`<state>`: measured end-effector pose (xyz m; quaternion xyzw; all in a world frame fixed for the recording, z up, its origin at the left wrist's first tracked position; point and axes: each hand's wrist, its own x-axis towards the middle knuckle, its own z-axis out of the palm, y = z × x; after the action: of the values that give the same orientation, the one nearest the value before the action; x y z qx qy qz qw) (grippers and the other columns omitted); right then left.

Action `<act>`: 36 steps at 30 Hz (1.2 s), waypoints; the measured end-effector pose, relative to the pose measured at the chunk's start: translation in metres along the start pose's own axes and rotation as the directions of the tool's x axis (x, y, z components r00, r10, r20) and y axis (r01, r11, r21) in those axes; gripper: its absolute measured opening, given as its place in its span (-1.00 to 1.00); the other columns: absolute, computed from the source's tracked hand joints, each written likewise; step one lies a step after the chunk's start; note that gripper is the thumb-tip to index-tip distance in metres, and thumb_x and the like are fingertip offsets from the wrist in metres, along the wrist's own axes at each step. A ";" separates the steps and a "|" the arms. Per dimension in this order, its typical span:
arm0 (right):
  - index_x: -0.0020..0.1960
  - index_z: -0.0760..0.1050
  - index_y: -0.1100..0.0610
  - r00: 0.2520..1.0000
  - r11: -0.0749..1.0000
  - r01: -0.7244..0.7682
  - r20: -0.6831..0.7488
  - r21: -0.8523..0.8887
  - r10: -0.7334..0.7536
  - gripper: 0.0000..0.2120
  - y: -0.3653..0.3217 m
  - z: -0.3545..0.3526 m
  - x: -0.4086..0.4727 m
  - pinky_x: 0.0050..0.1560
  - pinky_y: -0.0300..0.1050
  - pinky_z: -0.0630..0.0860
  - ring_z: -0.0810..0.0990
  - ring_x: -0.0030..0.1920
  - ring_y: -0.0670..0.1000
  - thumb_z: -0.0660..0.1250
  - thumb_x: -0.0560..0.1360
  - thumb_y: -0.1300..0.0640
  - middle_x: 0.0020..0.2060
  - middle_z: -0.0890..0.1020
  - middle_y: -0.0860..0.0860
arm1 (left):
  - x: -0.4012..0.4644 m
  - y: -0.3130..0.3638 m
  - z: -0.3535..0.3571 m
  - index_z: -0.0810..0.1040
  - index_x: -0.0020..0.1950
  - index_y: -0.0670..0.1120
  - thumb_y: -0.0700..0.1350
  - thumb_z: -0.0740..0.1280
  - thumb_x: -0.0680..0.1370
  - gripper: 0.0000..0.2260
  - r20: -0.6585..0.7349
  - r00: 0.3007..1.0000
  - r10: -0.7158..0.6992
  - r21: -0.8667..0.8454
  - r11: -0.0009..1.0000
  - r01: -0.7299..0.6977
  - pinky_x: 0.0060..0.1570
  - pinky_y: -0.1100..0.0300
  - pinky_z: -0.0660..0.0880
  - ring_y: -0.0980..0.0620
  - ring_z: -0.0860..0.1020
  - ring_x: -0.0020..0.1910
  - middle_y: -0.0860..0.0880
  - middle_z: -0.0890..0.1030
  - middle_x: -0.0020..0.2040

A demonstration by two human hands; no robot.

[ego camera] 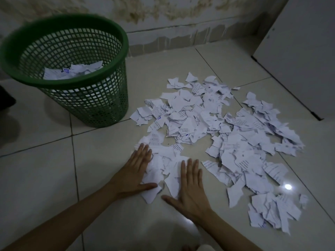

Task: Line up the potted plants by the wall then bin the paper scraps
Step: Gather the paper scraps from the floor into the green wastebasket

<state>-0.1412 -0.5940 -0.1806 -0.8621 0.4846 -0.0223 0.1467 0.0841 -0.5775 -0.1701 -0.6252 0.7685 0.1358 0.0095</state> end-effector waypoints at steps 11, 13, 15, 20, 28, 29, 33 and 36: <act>0.48 -0.45 0.02 0.986 0.982 0.153 -0.089 0.108 -0.143 0.02 -0.009 0.004 0.043 0.34 0.33 -0.12 -0.47 0.46 0.12 -0.16 0.30 -0.57 0.48 -0.34 0.19 | 0.008 0.014 0.004 -0.04 0.50 -0.22 0.57 -0.21 0.28 0.07 -0.157 0.941 -0.299 -0.619 0.772 0.142 0.34 0.51 -0.14 0.11 0.00 0.47 0.07 -0.01 0.44; 0.44 -0.53 -0.08 0.984 0.971 0.174 -0.076 0.164 -0.164 0.00 -0.012 0.002 0.052 0.35 0.28 -0.25 -0.54 0.42 0.06 -0.17 0.27 -0.59 0.42 -0.51 0.04 | 0.008 0.018 0.003 0.03 0.50 -0.14 0.57 -0.11 0.29 0.02 -0.154 0.928 -0.341 -0.753 0.648 0.114 0.35 0.49 -0.02 0.11 0.10 0.46 0.08 0.09 0.43; 0.36 -0.61 -0.20 0.979 0.951 0.204 -0.038 0.233 -0.201 0.00 -0.019 -0.003 0.062 0.33 0.17 -0.43 -0.61 0.38 0.01 -0.08 0.24 -0.59 0.33 -0.63 -0.07 | 0.010 0.026 0.001 0.05 0.44 -0.01 0.57 -0.04 0.29 -0.09 -0.163 0.893 -0.419 -0.844 0.528 0.094 0.34 0.46 0.05 0.12 0.17 0.43 0.07 0.16 0.41; 0.31 -0.65 -0.22 0.942 0.933 0.331 0.015 0.143 -0.336 0.13 -0.038 -0.006 0.084 0.32 0.25 -0.45 -0.59 0.39 0.08 0.26 0.28 -0.40 0.43 -0.49 0.07 | 0.022 0.039 -0.011 0.15 0.45 -0.09 0.50 0.04 0.34 -0.12 -0.105 0.810 -0.577 -0.956 0.284 0.079 0.13 0.62 0.27 0.30 0.37 0.27 0.09 0.38 0.32; 0.39 0.21 0.00 0.936 0.933 0.351 0.006 -0.075 -0.352 -0.32 -0.042 -0.001 0.086 0.16 0.34 0.39 0.42 0.34 0.28 0.01 0.36 -0.31 0.31 0.49 0.18 | 0.030 0.047 -0.019 0.36 0.23 -0.17 -0.17 0.04 0.64 -0.78 -0.013 0.625 -0.780 -0.963 0.177 0.201 0.06 0.26 0.36 -0.08 0.45 0.18 -0.14 0.46 0.16; 0.37 0.25 -0.02 0.936 0.932 0.348 -0.010 -0.101 -0.351 -0.37 -0.040 0.001 0.085 0.14 0.28 0.43 0.48 0.30 0.24 0.01 0.38 -0.29 0.29 0.53 0.14 | 0.029 0.044 -0.018 0.39 0.19 -0.19 -0.20 0.07 0.63 -0.81 -0.048 0.607 -0.793 -0.946 0.232 0.227 0.11 0.17 0.38 -0.11 0.45 0.18 -0.13 0.47 0.10; 0.18 0.43 -0.01 0.924 0.939 0.342 -0.165 -0.046 -0.345 -0.60 -0.039 -0.002 0.090 -0.03 0.11 0.57 0.40 0.14 0.13 0.09 0.41 -0.12 0.11 0.64 0.06 | 0.027 0.040 -0.018 0.41 0.17 -0.23 -0.18 0.09 0.63 -0.79 -0.058 0.591 -0.805 -0.914 0.280 0.292 0.17 0.10 0.36 -0.13 0.44 0.16 -0.19 0.48 0.14; -0.01 0.59 0.09 0.911 0.933 0.358 -0.208 -0.029 -0.356 -0.67 -0.039 -0.004 0.096 -0.27 -0.09 0.58 0.34 -0.06 0.07 0.18 0.38 -0.04 -0.08 0.65 0.07 | 0.026 0.042 -0.025 0.40 0.19 -0.26 -0.18 0.08 0.64 -0.77 -0.027 0.627 -0.779 -0.929 0.251 0.271 0.10 0.22 0.31 -0.06 0.44 0.14 -0.12 0.47 0.10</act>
<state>-0.0586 -0.6563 -0.1763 -0.9280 0.3317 -0.1420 0.0924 0.0413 -0.6003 -0.1429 -0.7768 0.2912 0.3262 -0.4532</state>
